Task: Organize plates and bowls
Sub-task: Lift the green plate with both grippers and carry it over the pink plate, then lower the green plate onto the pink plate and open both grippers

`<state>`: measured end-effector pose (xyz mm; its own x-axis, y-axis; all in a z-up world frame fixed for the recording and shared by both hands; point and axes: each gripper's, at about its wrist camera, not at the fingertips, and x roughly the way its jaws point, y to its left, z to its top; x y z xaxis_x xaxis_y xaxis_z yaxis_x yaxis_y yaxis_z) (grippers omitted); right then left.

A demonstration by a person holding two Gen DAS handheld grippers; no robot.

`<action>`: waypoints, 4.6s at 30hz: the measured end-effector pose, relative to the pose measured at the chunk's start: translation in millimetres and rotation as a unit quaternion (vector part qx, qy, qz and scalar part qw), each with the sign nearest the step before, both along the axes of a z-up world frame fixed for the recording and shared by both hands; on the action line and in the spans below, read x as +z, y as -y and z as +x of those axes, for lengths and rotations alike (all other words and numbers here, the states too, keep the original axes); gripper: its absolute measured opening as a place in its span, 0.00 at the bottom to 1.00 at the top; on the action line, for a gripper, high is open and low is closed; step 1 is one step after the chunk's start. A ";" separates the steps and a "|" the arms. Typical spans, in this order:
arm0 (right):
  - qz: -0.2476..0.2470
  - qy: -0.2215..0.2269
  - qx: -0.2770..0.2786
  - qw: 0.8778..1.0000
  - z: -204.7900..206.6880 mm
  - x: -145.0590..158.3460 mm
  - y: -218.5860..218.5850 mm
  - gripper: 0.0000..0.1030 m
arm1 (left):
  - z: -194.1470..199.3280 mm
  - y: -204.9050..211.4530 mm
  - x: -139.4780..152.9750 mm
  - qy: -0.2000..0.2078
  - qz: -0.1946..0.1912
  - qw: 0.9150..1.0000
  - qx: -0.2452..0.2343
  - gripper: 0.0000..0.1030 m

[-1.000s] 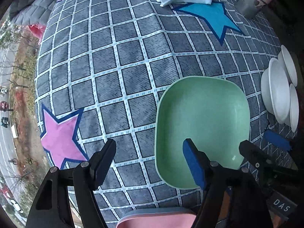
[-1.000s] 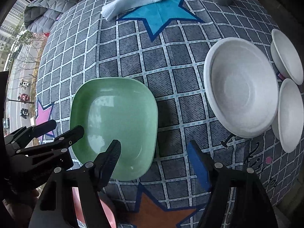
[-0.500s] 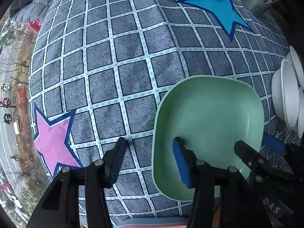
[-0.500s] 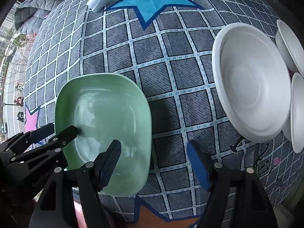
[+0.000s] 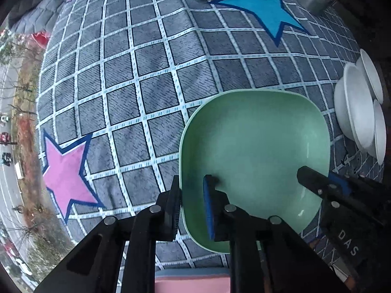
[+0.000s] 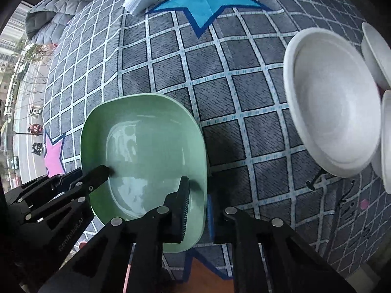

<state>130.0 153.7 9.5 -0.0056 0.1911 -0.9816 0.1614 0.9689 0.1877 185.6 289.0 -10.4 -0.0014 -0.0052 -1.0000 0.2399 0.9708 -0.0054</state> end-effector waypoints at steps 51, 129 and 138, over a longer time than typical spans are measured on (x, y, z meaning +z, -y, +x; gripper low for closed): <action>0.073 -0.005 0.112 0.991 -125.8 99.9 142.5 0.08 | -210.1 125.2 127.1 0.029 0.029 0.994 0.097 0.19; 0.074 -0.121 0.084 0.986 -139.8 36.6 -92.1 0.08 | -202.7 -95.9 69.3 -0.032 0.062 0.994 0.088 0.19; 0.072 -0.133 0.074 0.986 -138.3 22.4 -110.6 0.09 | -194.9 -99.2 52.8 -0.042 0.068 0.994 0.078 0.22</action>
